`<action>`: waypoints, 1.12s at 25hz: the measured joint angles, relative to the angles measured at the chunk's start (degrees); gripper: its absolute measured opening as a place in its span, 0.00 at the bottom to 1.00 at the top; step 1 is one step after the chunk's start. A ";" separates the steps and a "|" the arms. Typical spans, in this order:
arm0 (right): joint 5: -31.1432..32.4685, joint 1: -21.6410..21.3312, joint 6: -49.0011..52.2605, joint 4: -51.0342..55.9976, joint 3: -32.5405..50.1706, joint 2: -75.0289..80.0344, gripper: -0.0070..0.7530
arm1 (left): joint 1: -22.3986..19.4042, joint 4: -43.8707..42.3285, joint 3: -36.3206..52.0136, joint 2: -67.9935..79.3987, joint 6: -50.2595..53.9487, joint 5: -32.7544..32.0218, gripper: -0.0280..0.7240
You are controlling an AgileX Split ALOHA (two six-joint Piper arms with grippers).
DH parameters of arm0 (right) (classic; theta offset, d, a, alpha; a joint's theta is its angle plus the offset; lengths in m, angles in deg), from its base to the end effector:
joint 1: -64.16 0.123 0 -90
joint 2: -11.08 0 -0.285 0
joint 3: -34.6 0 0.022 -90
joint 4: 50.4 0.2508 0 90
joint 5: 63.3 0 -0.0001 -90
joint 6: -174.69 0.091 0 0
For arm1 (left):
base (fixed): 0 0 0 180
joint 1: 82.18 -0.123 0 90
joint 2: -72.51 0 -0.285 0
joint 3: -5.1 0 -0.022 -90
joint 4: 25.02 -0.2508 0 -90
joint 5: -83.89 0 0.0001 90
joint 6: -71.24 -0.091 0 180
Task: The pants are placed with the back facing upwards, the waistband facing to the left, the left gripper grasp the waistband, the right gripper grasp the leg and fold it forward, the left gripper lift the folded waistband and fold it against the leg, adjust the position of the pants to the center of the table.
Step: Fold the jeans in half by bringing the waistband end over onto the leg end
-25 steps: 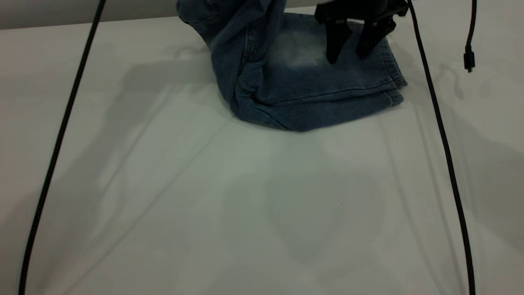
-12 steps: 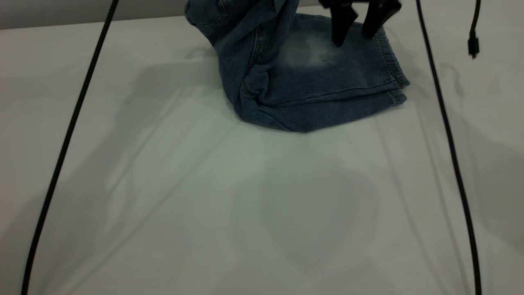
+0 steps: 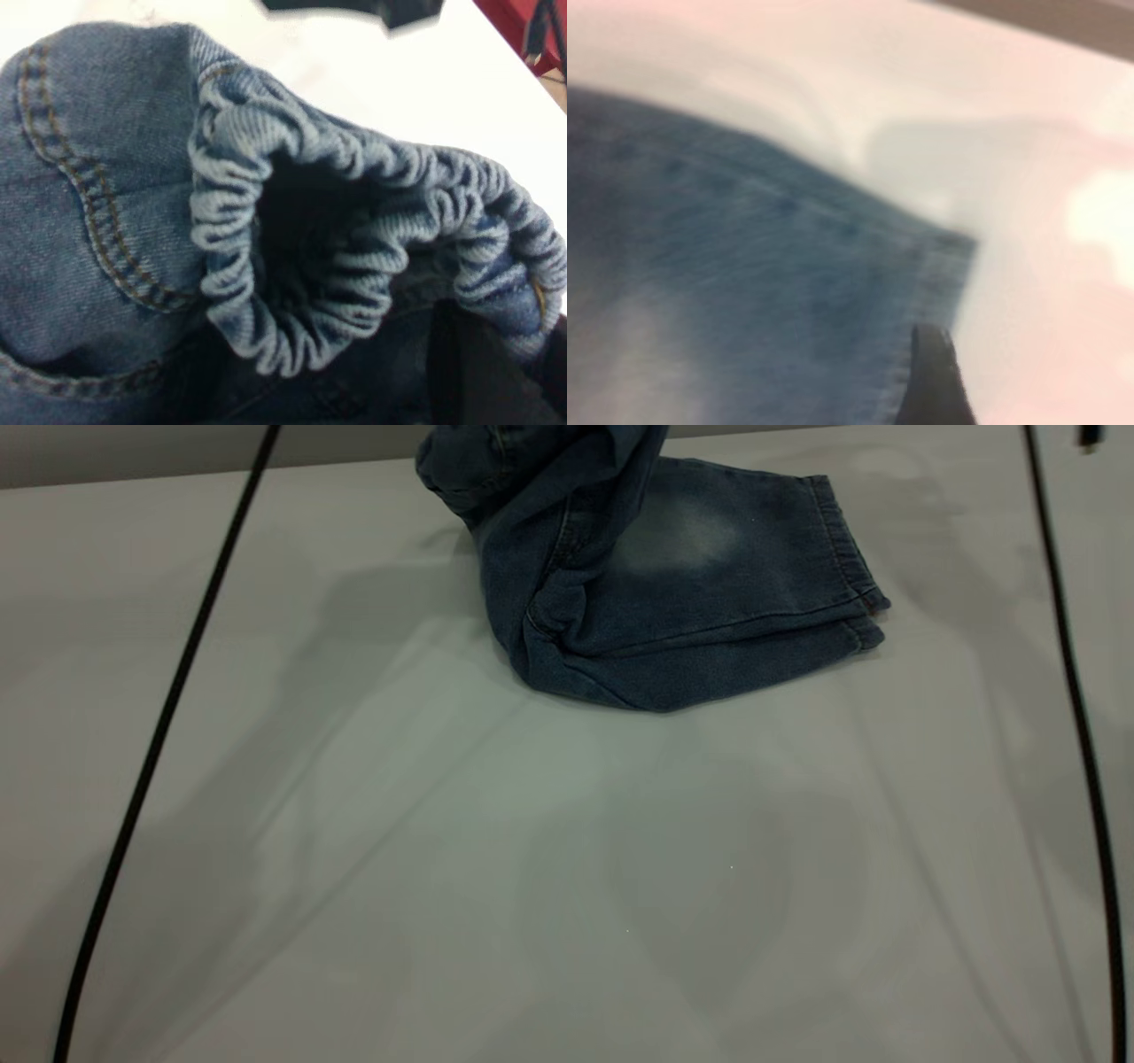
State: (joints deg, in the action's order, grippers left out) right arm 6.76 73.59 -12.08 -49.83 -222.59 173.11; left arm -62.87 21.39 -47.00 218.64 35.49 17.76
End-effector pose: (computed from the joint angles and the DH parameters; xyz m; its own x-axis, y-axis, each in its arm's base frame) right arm 0.5497 0.0922 0.1730 -0.8682 -0.2603 -0.4224 -0.2689 0.9623 -0.0402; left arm 0.4717 -0.2292 0.2263 -0.6872 0.4156 -0.5958 0.7165 0.5233 -0.4613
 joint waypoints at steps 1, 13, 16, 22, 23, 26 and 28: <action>0.05 -0.70 0.18 0.00 -0.40 0.00 0.57 | 0.59 -0.47 0.00 0.13 0.00 0.64 0.20; -0.02 -3.10 0.30 0.65 -0.95 0.00 0.57 | 8.70 -1.47 0.00 5.69 -6.07 12.80 0.20; -0.02 -3.24 0.30 0.60 -0.95 0.00 0.57 | 9.86 -1.33 0.00 8.31 -7.98 14.17 0.20; -0.07 -3.43 0.18 0.20 -0.95 0.00 0.57 | 10.03 -1.14 0.00 12.36 -8.97 16.90 0.20; -0.07 -3.66 0.18 0.20 -0.95 0.00 0.57 | 10.03 -1.14 0.00 12.41 -8.97 17.17 0.21; -0.07 -4.02 0.23 0.01 -0.95 0.00 0.57 | 10.03 -0.39 0.00 12.36 -8.97 19.26 0.31; -0.07 -4.14 0.23 0.06 -0.95 0.00 0.57 | 10.03 1.39 0.00 12.36 -8.97 20.78 0.44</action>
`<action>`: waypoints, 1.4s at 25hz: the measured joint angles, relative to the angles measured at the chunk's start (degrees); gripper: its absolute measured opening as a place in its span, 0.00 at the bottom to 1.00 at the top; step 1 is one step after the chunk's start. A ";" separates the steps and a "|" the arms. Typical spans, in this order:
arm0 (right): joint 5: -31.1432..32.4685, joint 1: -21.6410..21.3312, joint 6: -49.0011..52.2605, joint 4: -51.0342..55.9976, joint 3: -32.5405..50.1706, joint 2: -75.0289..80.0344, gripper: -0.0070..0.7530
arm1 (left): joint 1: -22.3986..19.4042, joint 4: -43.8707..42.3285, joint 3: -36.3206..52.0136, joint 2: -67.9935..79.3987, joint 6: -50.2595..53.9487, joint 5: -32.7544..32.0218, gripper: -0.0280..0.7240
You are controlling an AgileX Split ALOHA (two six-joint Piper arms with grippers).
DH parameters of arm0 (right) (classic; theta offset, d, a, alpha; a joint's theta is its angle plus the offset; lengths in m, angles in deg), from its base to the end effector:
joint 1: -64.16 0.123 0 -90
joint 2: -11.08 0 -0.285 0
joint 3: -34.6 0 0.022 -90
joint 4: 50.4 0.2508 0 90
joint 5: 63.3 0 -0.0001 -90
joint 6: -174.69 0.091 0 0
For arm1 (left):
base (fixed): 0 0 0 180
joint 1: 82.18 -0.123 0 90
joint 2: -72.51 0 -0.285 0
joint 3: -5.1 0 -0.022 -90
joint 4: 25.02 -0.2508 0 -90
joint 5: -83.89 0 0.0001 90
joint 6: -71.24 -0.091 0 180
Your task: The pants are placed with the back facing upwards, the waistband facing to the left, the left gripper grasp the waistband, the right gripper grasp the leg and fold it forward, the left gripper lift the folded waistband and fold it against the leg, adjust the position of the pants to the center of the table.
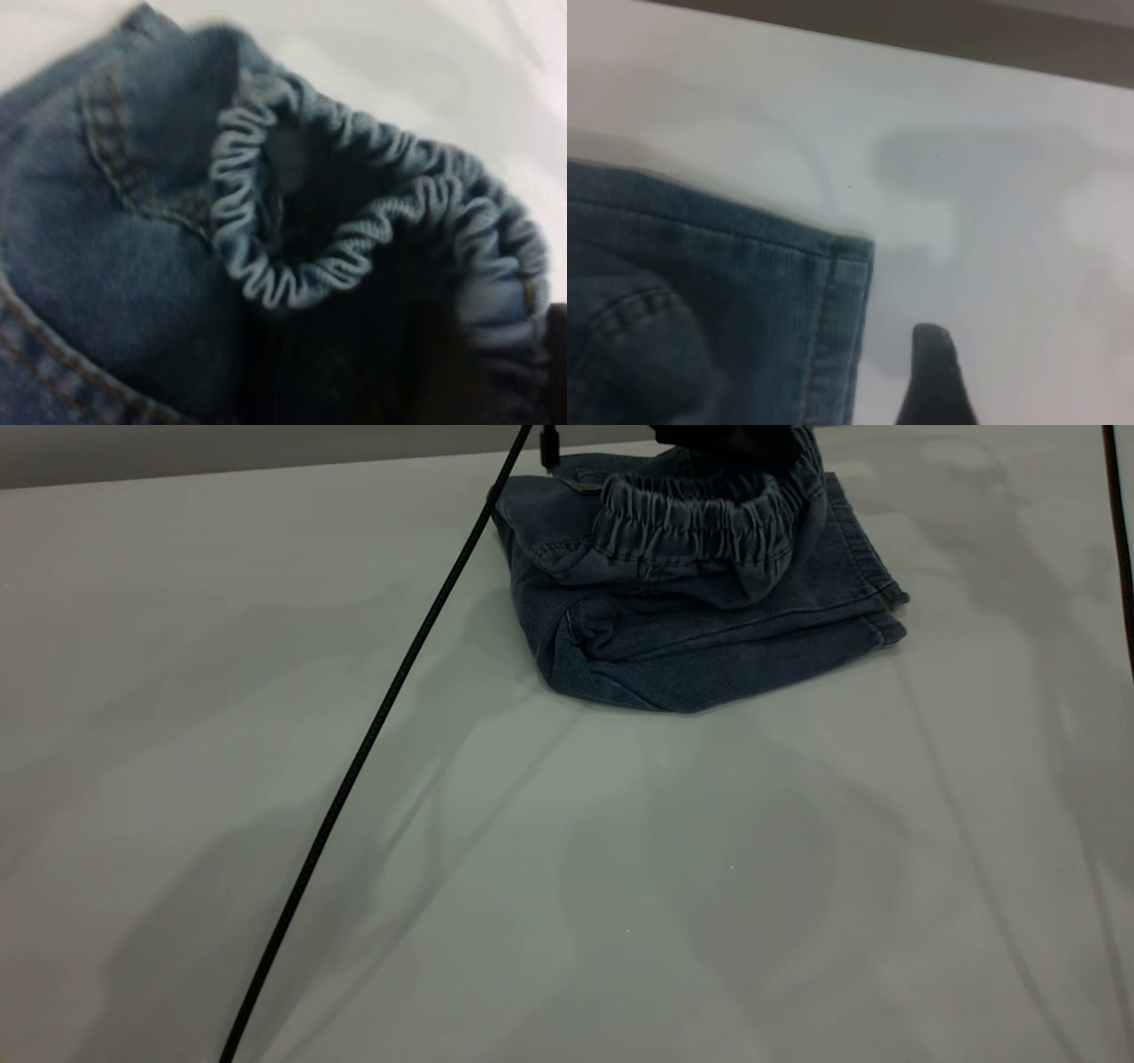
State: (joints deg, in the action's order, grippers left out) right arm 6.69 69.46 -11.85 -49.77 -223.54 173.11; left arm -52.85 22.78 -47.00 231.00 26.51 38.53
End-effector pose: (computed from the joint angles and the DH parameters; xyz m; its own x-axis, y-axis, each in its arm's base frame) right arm 0.5556 0.0525 0.1778 -0.8779 -0.1921 -0.4386 -0.1948 0.9801 -0.0393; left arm 0.4655 -0.3166 0.1180 -0.5831 0.4457 -0.6792 0.7843 0.5269 -0.3275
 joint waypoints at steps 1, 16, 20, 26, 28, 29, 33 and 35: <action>0.00 -0.10 0.00 0.08 0.00 0.00 0.57 | 0.00 1.38 0.00 0.00 0.00 0.71 0.49; 0.06 -0.27 -0.33 1.49 -3.34 -4.47 0.57 | -2.78 -1.78 -15.99 -0.10 13.00 -17.07 0.69; 0.12 -0.27 -0.59 3.31 -3.34 -10.20 0.57 | -2.85 -15.21 -23.91 -0.17 22.26 -24.10 0.69; 0.12 -0.22 -0.66 6.93 -3.34 -20.75 0.57 | -2.67 -31.73 -26.13 -0.19 32.57 -24.89 0.69; 0.12 -0.22 -0.68 8.26 -3.34 -23.75 0.57 | -2.68 -36.91 -25.25 0.01 35.67 -24.90 0.69; 0.12 -0.22 -0.68 8.68 -3.34 -25.10 0.57 | -2.68 -38.71 -24.76 0.01 36.46 -24.85 0.69; 0.12 -0.27 -1.53 8.54 -3.34 -28.20 0.57 | -2.68 -42.99 -20.51 -0.10 38.20 -24.50 0.68; 0.07 -0.84 -1.59 8.63 -3.34 -28.27 0.57 | -2.68 -44.95 -17.40 -0.71 38.44 -24.55 0.66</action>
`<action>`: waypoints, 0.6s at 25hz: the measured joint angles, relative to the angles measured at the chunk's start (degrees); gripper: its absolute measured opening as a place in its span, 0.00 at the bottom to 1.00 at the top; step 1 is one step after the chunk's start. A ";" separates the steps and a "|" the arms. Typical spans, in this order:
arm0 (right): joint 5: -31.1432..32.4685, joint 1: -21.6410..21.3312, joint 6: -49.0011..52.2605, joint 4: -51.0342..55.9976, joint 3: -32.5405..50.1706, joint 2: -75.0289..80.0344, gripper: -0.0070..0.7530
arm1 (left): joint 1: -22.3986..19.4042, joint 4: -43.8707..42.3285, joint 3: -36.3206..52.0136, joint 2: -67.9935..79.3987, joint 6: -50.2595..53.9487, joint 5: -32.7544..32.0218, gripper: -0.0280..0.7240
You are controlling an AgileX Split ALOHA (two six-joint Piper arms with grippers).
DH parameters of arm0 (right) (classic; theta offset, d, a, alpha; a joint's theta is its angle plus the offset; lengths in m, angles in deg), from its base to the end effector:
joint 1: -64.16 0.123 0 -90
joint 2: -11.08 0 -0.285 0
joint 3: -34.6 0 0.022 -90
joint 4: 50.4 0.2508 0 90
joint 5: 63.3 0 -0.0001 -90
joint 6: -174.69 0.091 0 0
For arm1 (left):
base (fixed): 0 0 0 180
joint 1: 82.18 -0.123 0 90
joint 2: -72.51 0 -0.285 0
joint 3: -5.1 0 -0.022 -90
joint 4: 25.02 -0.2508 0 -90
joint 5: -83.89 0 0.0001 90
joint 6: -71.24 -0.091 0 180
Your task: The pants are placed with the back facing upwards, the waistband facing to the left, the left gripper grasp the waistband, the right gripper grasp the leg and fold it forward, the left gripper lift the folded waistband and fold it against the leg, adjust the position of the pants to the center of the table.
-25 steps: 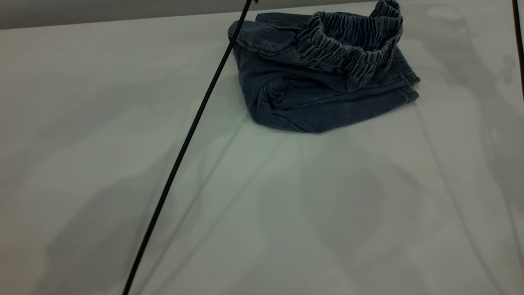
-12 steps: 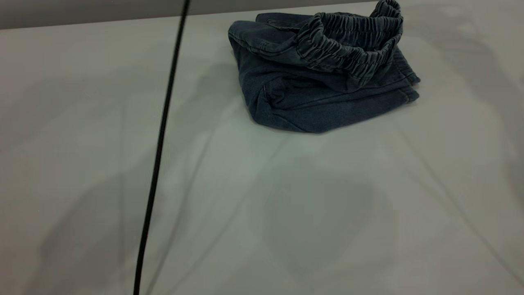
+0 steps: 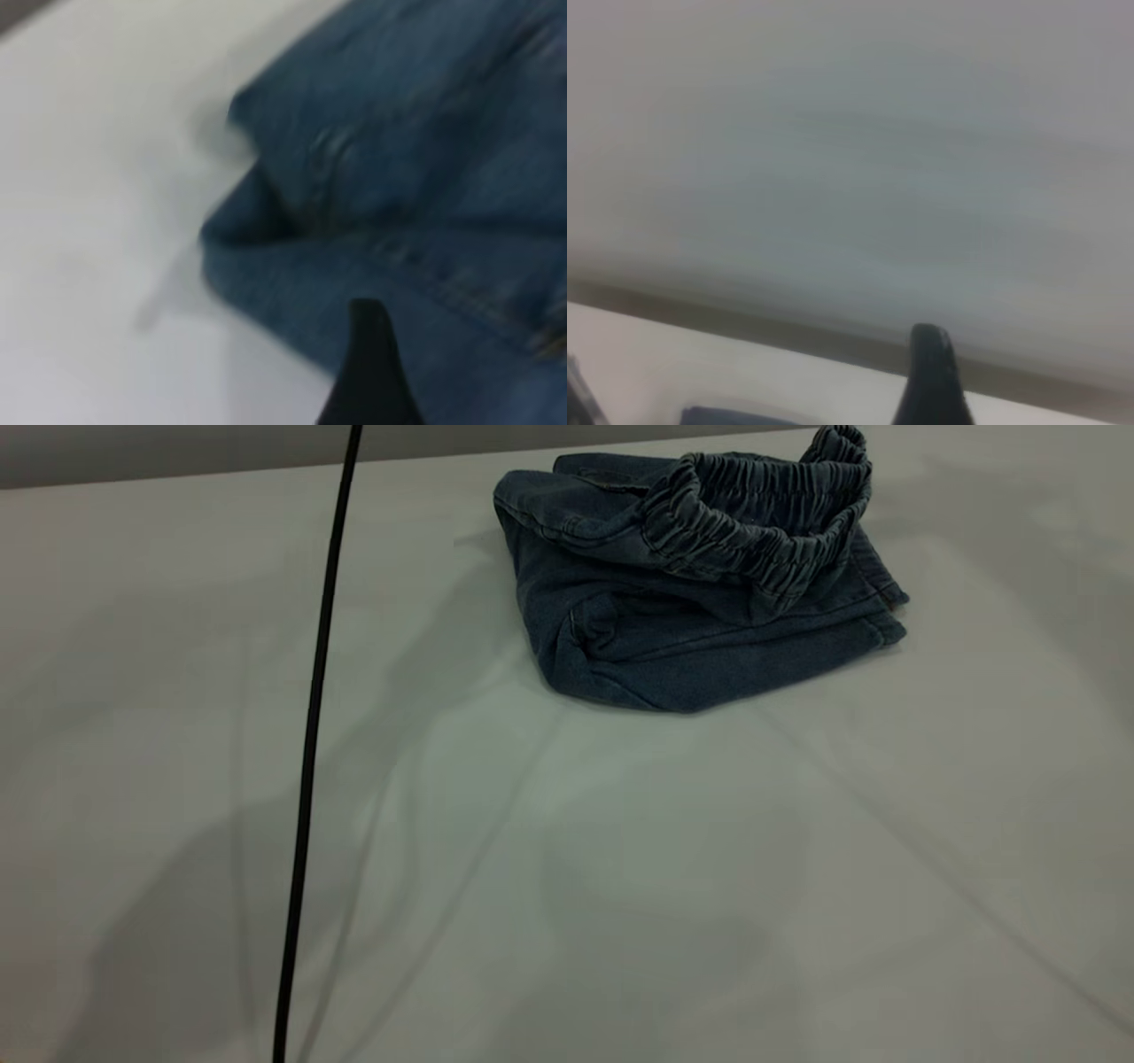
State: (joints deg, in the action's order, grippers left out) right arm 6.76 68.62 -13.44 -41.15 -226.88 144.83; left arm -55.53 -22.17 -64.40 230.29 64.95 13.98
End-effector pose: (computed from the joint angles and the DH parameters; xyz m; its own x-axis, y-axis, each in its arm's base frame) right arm 0.4557 0.0493 0.4519 -0.5100 -0.1254 -0.8510 -0.2494 0.9684 0.0069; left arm 0.4875 -0.2494 0.1759 -0.7832 0.4965 -0.3743 0.5384 0.8427 -0.0087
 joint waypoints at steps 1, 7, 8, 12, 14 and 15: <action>0.00 -0.28 -0.05 -0.35 0.05 0.19 0.57 | -0.06 -0.76 1.93 -0.61 0.29 -0.06 0.66; -0.07 -1.87 -0.19 -0.24 0.71 1.06 0.57 | -0.11 -1.30 11.18 -5.71 0.47 -0.03 0.66; -0.07 -2.14 -0.27 -0.13 0.70 1.06 0.57 | -0.11 -1.17 12.12 -6.57 0.54 -0.03 0.66; -0.07 -2.68 -0.41 -0.01 0.72 1.06 0.57 | -0.05 -1.37 17.07 -9.88 0.67 0.10 0.66; -0.07 -2.81 -0.41 -0.01 0.72 1.06 0.57 | -0.05 -1.56 20.30 -11.78 0.67 0.10 0.66; -0.07 -2.81 -0.41 -0.07 0.72 1.06 0.57 | -0.05 -1.60 22.52 -12.78 0.67 0.10 0.66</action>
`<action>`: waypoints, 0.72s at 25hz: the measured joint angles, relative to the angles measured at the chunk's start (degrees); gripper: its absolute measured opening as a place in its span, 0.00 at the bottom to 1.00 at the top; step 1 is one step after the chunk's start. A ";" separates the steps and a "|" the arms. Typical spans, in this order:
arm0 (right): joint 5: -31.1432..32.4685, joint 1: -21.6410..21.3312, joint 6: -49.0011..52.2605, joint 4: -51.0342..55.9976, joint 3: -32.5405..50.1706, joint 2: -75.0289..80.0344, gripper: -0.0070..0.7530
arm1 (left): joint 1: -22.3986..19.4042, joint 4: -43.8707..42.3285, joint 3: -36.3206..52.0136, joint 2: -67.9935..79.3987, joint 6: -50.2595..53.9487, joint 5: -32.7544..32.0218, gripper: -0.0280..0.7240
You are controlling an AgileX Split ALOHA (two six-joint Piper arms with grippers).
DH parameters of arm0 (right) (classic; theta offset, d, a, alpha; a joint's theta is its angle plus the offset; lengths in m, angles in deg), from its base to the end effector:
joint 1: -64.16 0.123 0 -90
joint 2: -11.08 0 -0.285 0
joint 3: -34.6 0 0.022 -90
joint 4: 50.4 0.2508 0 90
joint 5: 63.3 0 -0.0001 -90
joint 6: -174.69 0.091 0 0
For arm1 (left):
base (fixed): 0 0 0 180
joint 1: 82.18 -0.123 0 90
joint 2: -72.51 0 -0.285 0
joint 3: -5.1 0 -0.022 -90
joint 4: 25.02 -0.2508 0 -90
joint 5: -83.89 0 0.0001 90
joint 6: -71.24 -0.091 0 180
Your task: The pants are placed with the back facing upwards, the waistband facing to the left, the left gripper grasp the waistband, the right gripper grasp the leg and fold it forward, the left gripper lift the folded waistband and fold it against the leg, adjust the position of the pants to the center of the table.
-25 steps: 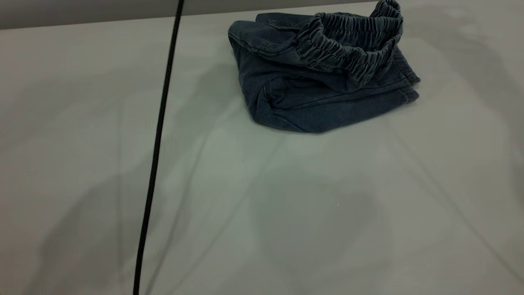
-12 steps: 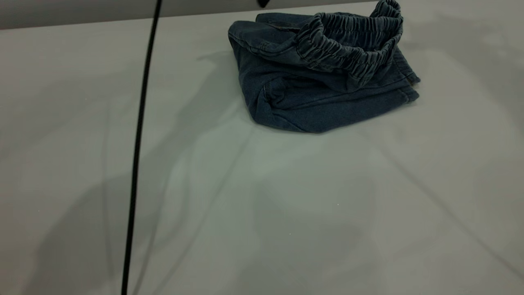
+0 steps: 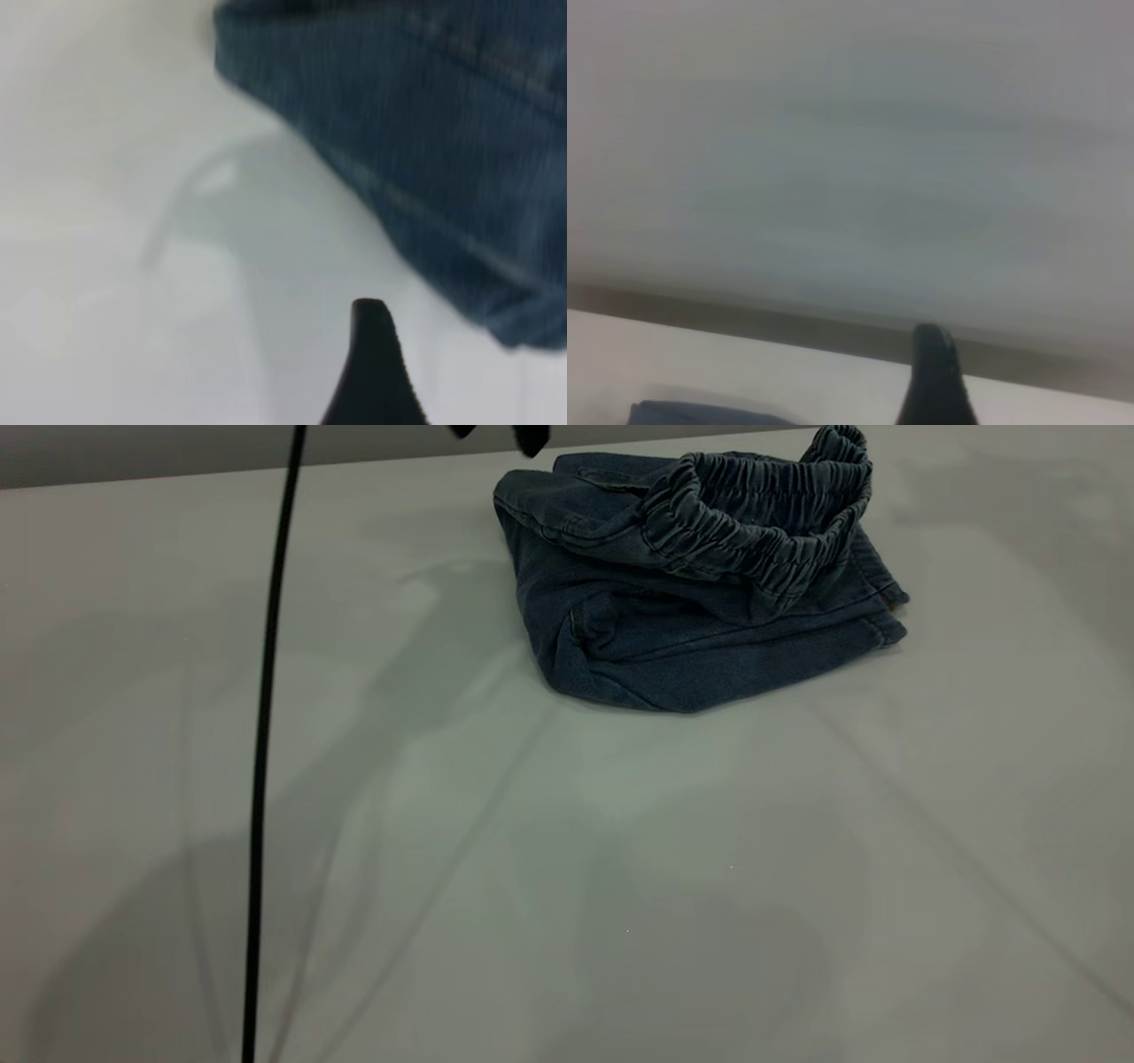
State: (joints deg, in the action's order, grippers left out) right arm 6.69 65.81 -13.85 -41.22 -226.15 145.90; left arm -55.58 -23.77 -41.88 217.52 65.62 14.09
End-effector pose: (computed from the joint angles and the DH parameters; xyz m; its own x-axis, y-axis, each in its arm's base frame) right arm 0.4652 0.0271 0.4400 -0.5396 -0.1082 -0.8349 -0.2044 0.9789 0.0053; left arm 0.4498 -0.2273 0.1842 -0.8296 0.5166 -0.2118 0.5287 0.8488 -0.0009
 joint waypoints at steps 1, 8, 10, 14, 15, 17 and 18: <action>0.00 0.00 0.00 0.00 0.00 0.00 0.57 | 0.00 0.05 1.61 -0.74 0.00 0.00 0.66; 0.00 0.00 0.05 0.12 0.00 0.00 0.57 | 0.00 0.51 8.91 0.23 -1.03 -0.03 0.66; 0.00 0.00 0.12 0.12 0.00 0.00 0.57 | 0.27 1.59 8.78 1.15 -1.58 0.08 0.66; 0.00 0.00 0.12 0.18 0.00 -0.13 0.57 | 1.30 2.61 8.71 3.36 -2.59 0.02 0.66; 0.00 0.00 0.12 0.18 0.00 -0.18 0.57 | 1.65 3.03 8.71 3.61 -3.03 0.45 0.66; 0.00 0.00 0.12 0.83 0.00 -0.24 0.57 | 2.38 3.96 8.59 4.39 -3.21 3.08 0.66; 0.00 0.00 0.12 1.43 0.00 -0.38 0.57 | 2.78 3.97 8.59 4.83 -3.34 4.13 0.66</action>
State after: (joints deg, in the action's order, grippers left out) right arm 6.69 65.81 -13.73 -39.79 -226.15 145.52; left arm -52.79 -19.79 -33.29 222.34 62.28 18.22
